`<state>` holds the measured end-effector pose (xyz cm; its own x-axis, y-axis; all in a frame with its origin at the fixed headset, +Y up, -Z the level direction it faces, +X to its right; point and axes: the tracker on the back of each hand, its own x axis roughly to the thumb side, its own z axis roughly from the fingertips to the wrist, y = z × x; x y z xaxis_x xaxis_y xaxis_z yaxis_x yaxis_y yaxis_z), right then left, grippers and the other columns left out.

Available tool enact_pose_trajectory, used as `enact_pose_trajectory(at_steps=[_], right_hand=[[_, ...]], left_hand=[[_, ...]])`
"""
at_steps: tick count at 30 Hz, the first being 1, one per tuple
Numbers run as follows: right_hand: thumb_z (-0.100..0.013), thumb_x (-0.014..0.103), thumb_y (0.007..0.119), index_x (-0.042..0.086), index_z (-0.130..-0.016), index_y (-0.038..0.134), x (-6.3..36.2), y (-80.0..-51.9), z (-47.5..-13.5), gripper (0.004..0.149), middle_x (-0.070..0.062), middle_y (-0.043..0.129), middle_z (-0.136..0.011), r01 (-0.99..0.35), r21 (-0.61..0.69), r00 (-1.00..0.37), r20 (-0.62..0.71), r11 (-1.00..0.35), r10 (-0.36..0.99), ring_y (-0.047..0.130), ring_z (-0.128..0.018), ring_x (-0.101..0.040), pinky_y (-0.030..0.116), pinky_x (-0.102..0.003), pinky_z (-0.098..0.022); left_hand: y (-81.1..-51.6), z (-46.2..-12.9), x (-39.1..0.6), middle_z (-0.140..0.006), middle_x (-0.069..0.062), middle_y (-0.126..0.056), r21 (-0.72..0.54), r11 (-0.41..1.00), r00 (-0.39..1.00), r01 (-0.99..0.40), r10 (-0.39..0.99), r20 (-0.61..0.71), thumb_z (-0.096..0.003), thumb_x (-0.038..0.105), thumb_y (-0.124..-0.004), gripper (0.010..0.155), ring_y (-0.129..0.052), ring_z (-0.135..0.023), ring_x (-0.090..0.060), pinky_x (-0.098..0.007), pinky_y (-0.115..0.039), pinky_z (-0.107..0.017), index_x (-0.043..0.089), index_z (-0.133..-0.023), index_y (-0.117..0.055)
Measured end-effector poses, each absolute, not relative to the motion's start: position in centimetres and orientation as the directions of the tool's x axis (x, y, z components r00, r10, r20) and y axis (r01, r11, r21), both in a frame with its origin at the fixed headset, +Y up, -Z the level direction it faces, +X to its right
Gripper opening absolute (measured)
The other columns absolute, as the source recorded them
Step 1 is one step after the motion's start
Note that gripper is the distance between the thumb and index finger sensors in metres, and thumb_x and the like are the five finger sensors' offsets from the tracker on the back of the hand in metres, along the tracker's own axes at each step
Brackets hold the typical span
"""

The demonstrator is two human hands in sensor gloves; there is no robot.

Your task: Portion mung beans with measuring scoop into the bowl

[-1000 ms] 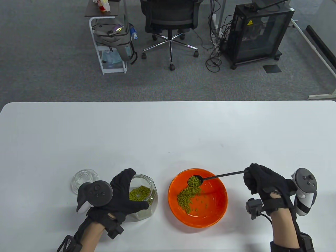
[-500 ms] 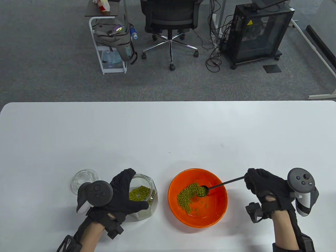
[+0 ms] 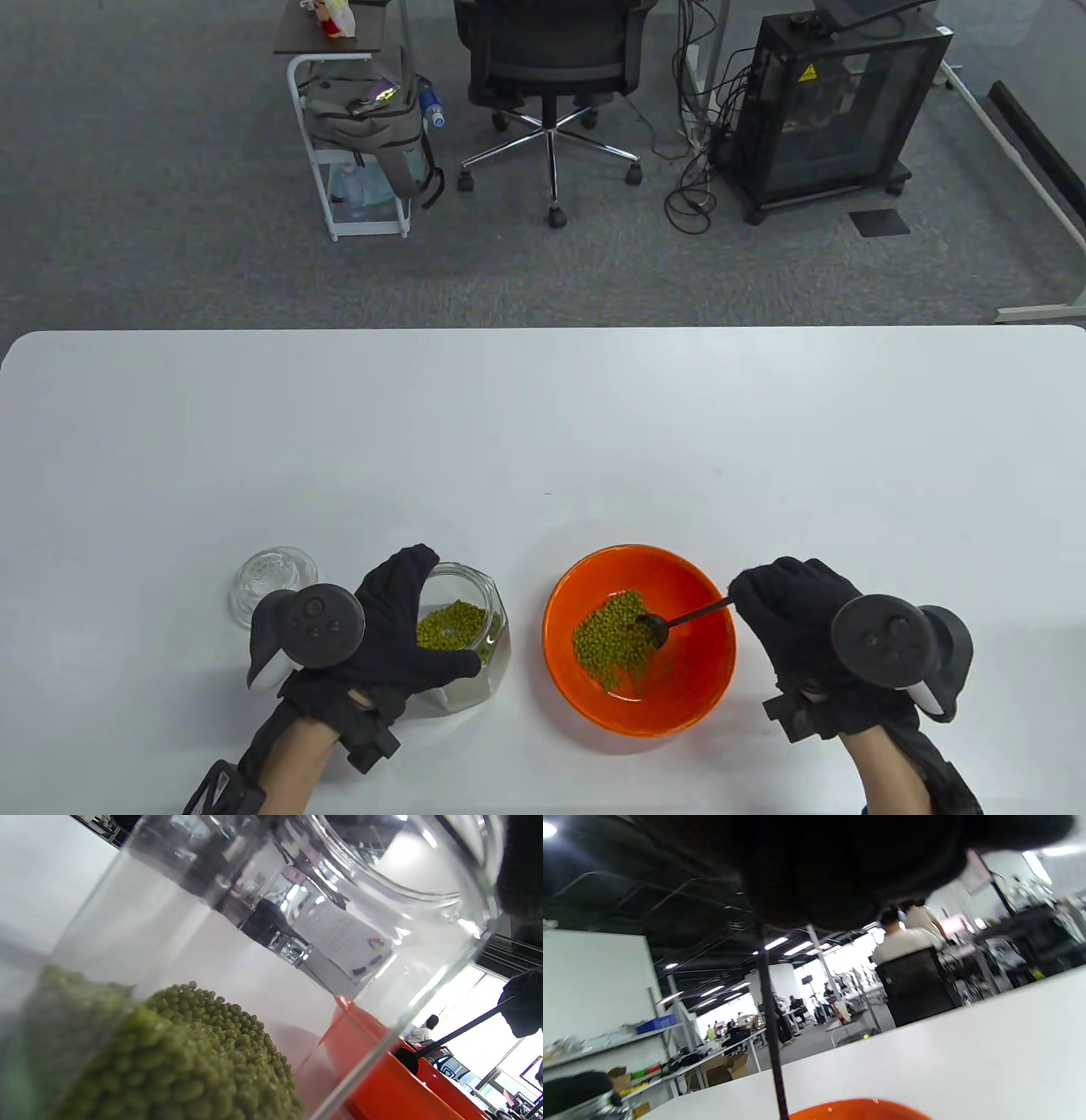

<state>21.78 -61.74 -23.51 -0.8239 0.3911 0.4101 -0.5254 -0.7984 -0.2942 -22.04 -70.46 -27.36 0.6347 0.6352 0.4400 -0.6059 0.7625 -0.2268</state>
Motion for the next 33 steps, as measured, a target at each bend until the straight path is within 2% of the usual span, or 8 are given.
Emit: enact_pose_trajectory(at_steps=[6,9,12,16,19,25,29,33], right_hand=[[-0.047,0.046,0.08,0.013,-0.068,0.096,18.8,-60.3,-21.1,0.043,-0.011,0.099,-0.062,-0.37,-0.393,-0.825,0.556,-0.842,0.103,0.094,-0.044,-0.031,0.082,-0.045,-0.036],[-0.046,0.046,0.08,0.013,-0.069,0.096,17.8,-60.0,-19.9,0.043,-0.012,0.099,-0.063,-0.305,-0.458,-0.813,0.581,-0.835,-0.022,0.094,-0.045,-0.031,0.081,-0.046,-0.037],[-0.046,0.046,0.08,0.013,-0.068,0.096,17.3,-59.5,-19.2,0.042,-0.011,0.099,-0.063,-0.294,-0.498,-0.801,0.594,-0.816,-0.074,0.095,-0.045,-0.031,0.082,-0.046,-0.038],[-0.045,0.046,0.081,0.013,-0.066,0.097,17.5,-58.7,-18.5,0.042,-0.012,0.1,-0.06,-0.347,-0.553,-0.785,0.613,-0.758,-0.087,0.096,-0.043,-0.03,0.082,-0.046,-0.037],[-0.045,0.046,0.082,0.012,-0.064,0.099,18.0,-58.0,-18.2,0.042,-0.012,0.101,-0.057,-0.401,-0.56,-0.774,0.63,-0.725,-0.059,0.096,-0.041,-0.03,0.083,-0.046,-0.036],[-0.045,0.045,0.083,0.01,-0.061,0.1,19.3,-57.1,-19.2,0.042,-0.013,0.103,-0.053,-0.51,-0.498,-0.758,0.646,-0.701,0.093,0.097,-0.037,-0.03,0.084,-0.046,-0.033],[-0.046,0.046,0.083,0.009,-0.06,0.1,20.5,-56.9,-20.6,0.043,-0.013,0.103,-0.05,-0.597,-0.454,-0.756,0.594,-0.661,0.275,0.098,-0.033,-0.029,0.085,-0.044,-0.03],[-0.047,0.047,0.082,0.01,-0.058,0.1,21.4,-57.0,-22.0,0.043,-0.011,0.104,-0.046,-0.675,-0.441,-0.734,0.488,-0.592,0.473,0.098,-0.029,-0.025,0.086,-0.041,-0.026]], left_hand=[[-70.5,-27.4,-22.0,-0.114,-0.031,-0.038,-0.227,0.761,0.634,-0.607,0.637,0.439,-0.0381,0.085,-0.089,0.126,-0.053,-0.102,-0.06,-0.071,-0.054,-0.072,0.0,-0.11,-0.029],[-70.5,-27.4,-22.0,-0.114,-0.031,-0.038,-0.228,0.761,0.634,-0.607,0.637,0.439,-0.0382,0.085,-0.089,0.126,-0.053,-0.102,-0.06,-0.071,-0.054,-0.072,0.0,-0.11,-0.029],[-70.5,-27.3,-22.0,-0.114,-0.031,-0.038,-0.228,0.761,0.634,-0.607,0.637,0.439,-0.0383,0.085,-0.089,0.126,-0.053,-0.102,-0.06,-0.071,-0.054,-0.072,0.0,-0.11,-0.028],[-70.4,-27.3,-22.0,-0.114,-0.031,-0.038,-0.228,0.762,0.634,-0.607,0.637,0.439,-0.0382,0.085,-0.089,0.126,-0.053,-0.102,-0.06,-0.071,-0.054,-0.073,0.0,-0.11,-0.029],[-70.4,-27.3,-22.0,-0.114,-0.031,-0.038,-0.228,0.764,0.636,-0.604,0.634,0.44,-0.0381,0.085,-0.089,0.127,-0.053,-0.103,-0.06,-0.071,-0.054,-0.072,0.0,-0.11,-0.028],[-70.5,-27.3,-22.0,-0.114,-0.031,-0.038,-0.227,0.763,0.635,-0.605,0.635,0.44,-0.0384,0.085,-0.089,0.126,-0.053,-0.102,-0.06,-0.071,-0.054,-0.072,0.0,-0.11,-0.029],[-70.5,-27.3,-22.0,-0.114,-0.031,-0.038,-0.227,0.763,0.634,-0.605,0.635,0.442,-0.0384,0.085,-0.089,0.126,-0.053,-0.102,-0.06,-0.071,-0.054,-0.072,0.0,-0.11,-0.029],[-70.5,-27.3,-22.0,-0.114,-0.031,-0.038,-0.227,0.763,0.634,-0.605,0.635,0.442,-0.0382,0.085,-0.089,0.126,-0.053,-0.103,-0.06,-0.071,-0.054,-0.072,0.0,-0.11,-0.028]])
